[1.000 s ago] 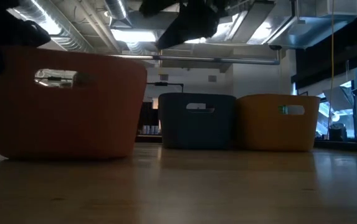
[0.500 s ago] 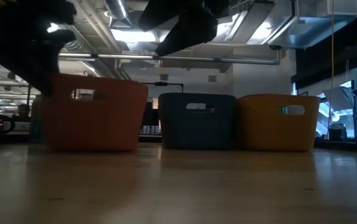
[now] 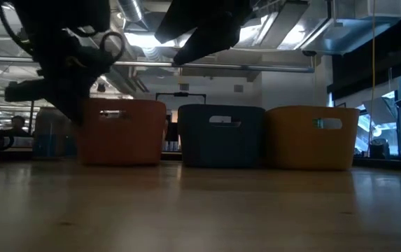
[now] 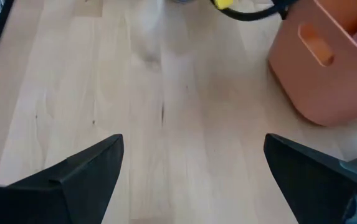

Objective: Sort soda cans
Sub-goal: Move the orange bin to the top left of the table, then put the blue-white soda can into the blue bin

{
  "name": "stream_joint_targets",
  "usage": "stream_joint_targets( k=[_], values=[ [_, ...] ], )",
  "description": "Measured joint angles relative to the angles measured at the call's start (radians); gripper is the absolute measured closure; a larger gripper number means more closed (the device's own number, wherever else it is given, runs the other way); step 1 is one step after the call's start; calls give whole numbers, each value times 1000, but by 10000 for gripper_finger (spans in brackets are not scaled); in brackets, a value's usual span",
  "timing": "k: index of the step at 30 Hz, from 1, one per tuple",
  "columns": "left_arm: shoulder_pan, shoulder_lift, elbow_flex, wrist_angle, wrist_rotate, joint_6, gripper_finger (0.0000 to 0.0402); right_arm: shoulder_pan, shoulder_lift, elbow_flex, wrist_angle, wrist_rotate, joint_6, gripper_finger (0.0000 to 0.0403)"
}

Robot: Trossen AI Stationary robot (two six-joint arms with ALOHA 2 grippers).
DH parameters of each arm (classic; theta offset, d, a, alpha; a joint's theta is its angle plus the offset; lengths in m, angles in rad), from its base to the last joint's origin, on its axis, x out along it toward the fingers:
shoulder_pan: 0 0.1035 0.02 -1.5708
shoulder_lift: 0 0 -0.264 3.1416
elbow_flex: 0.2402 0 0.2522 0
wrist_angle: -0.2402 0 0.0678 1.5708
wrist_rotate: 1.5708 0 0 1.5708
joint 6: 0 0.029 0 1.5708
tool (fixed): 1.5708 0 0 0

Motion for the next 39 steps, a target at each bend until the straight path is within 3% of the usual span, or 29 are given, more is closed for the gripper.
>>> stream_joint_targets(
  k=[11, 20, 30, 34, 39],
  values=[
    [-9, -4, 118, -150, 125, -113, 314, -9, 0, 0, -1, 8, -96, 16],
    [-19, -34, 133, -184, 138, -114, 314, -63, -1, 0, -45, 3, -157, 16],
    [19, -221, 239, -182, 141, -226, 311, -129, -6, 0, -202, 7, -281, 16],
    [94, -324, 275, -118, 130, -256, 277, -159, -19, 0, -238, 8, -329, 16],
    [261, -410, 277, -87, 127, -251, 197, -205, -19, 0, -257, 8, -367, 16]
  ],
)
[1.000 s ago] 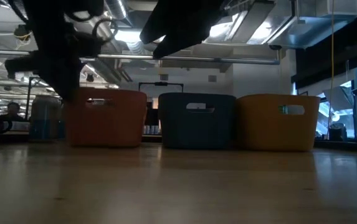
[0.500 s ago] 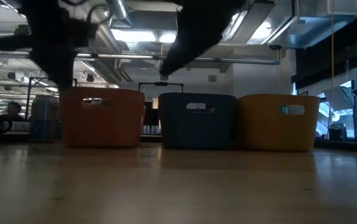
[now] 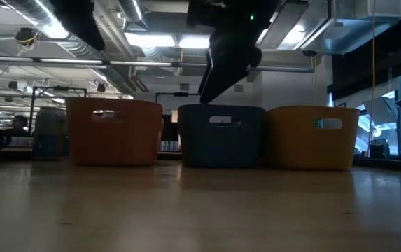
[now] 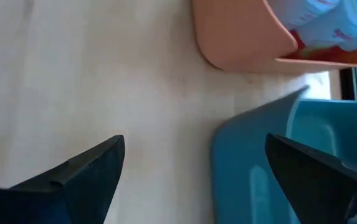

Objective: Sort soda cans
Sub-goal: Put the blue-white soda can into the blue bin

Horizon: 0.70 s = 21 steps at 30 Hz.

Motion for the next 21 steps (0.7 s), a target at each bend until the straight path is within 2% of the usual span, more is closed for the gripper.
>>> stream_joint_targets(
  k=[3, 5, 8, 14, 21],
  values=[
    [139, -8, 0, 0, 4, 0, 144, -28, 0, 0, -2, -8, -19, 16],
    [236, 3, 0, -7, 46, 0, 114, -47, 0, 0, -2, -31, -21, 16],
    [342, 41, 16, -29, 97, 67, 85, -73, 0, 0, -2, -68, -21, 16],
    [420, 107, 108, -202, 102, 30, 75, -101, -1, 0, -27, -130, -21, 16],
    [438, 118, 120, -201, 81, 38, 76, -97, -1, 0, -29, -159, -38, 16]
  ],
)
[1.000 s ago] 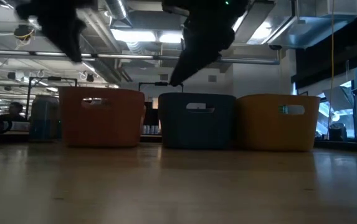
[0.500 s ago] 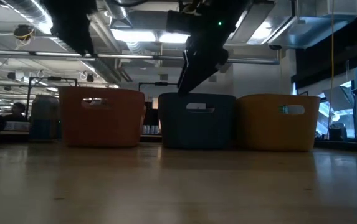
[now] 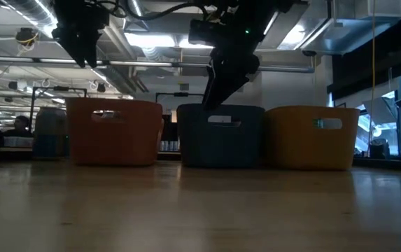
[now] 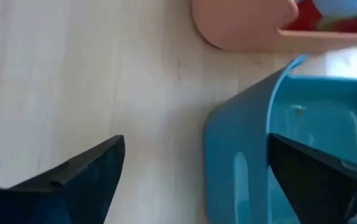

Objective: Sort soda cans
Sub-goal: Put the blue-white soda can into the blue bin

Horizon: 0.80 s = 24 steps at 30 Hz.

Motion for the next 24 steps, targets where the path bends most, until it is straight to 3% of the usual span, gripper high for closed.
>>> stream_joint_targets(
  k=[6, 13, 24],
  values=[
    [15, 16, -2, -30, -3, -31, 68, -8, 0, 0, 13, -10, -46, 16],
    [80, 113, -3, -115, -45, -59, 7, -7, 0, 0, 17, -18, -46, 16],
    [97, 185, -37, -69, -51, -45, 22, -8, 0, 0, 17, -32, -58, 16]
  ],
)
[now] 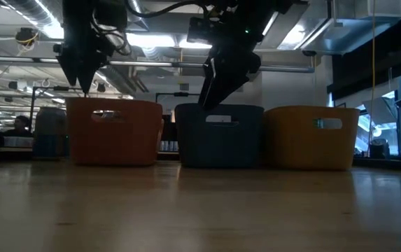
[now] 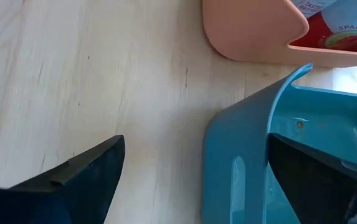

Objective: Sort soda cans
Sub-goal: Put the blue-white soda can into the blue bin

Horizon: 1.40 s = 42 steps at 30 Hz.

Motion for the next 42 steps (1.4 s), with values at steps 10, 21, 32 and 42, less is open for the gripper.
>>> stream_joint_targets(
  k=[10, 21, 32, 42],
  values=[
    [111, 36, -70, 6, 45, 10, 26, 0, 0, 0, 29, -18, -8, 16],
    [195, 193, -71, -67, 45, 100, 27, 0, 0, 0, 53, -64, -20, 16],
    [235, 221, -122, -63, 159, 199, 27, 0, 0, 0, 53, -64, -19, 16],
    [231, 221, -146, -24, 167, 267, 107, 3, -51, 0, -13, -64, 27, 16]
  ],
)
